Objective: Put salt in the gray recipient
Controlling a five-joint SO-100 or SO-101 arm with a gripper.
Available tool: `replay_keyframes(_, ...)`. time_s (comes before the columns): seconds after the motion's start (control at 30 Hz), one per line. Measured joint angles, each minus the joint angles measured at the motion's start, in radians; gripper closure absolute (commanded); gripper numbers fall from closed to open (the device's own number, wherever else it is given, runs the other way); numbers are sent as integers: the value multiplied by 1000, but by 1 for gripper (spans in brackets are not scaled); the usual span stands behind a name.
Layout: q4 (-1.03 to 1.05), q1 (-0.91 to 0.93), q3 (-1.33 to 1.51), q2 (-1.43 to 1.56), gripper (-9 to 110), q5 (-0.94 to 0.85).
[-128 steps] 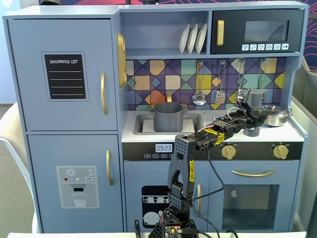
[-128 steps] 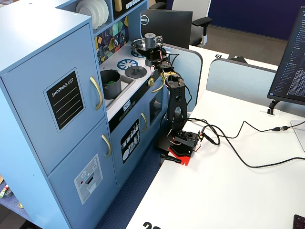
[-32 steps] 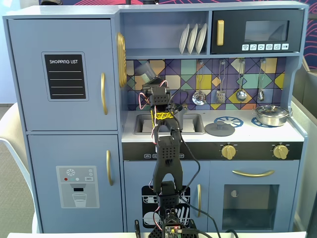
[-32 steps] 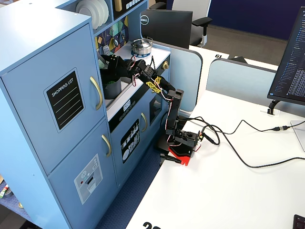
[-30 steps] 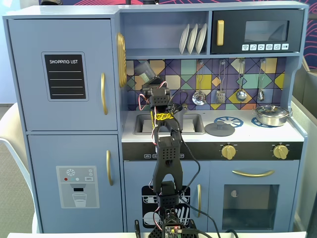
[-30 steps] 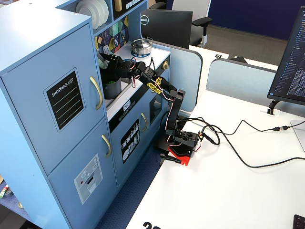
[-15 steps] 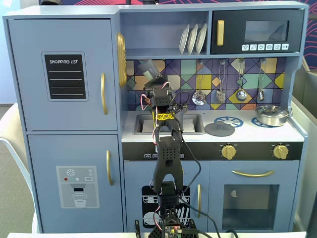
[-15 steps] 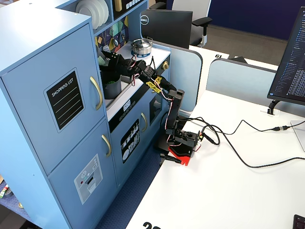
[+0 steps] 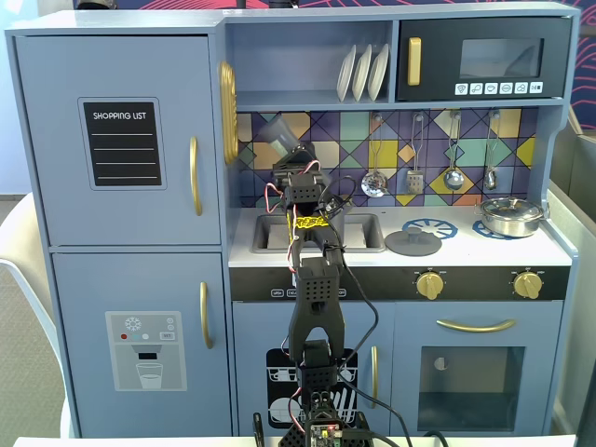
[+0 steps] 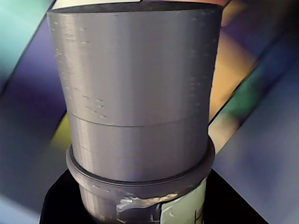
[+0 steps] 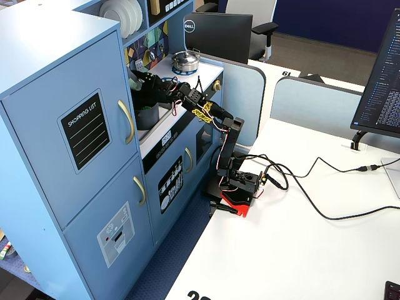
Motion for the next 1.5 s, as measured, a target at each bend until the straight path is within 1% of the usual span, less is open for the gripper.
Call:
replay_keyframes(0.07, -74, 0, -20, -2, 101, -44)
replay_keyframes(0.1, -67, 3, -43, 0, 101, -87)
replay_keyframes(0.2, 69, 21, -101, 9, 101, -291)
replay_keyframes(0.3, 179, 98, -126, 5, 101, -609)
replay_keyframes(0.4, 235, 221, -161, 6, 101, -937)
replay_keyframes(0.5, 244, 388, -181, 6, 101, -1281)
replay_keyframes(0.7, 242, 699, -276, -29, 101, -1902)
replay_keyframes(0.77, 239, 788, -278, -38, 101, -2088)
replay_keyframes(0.83, 222, 845, -273, -40, 101, -2223)
replay_keyframes(0.93, 149, 893, -210, -38, 101, -2352)
replay_keyframes(1.03, 71, 910, -109, -40, 101, -2413)
replay_keyframes(1.27, -140, 934, 117, -40, 101, -2451)
replay_keyframes(1.5, -299, 937, 204, -97, 101, -2451)
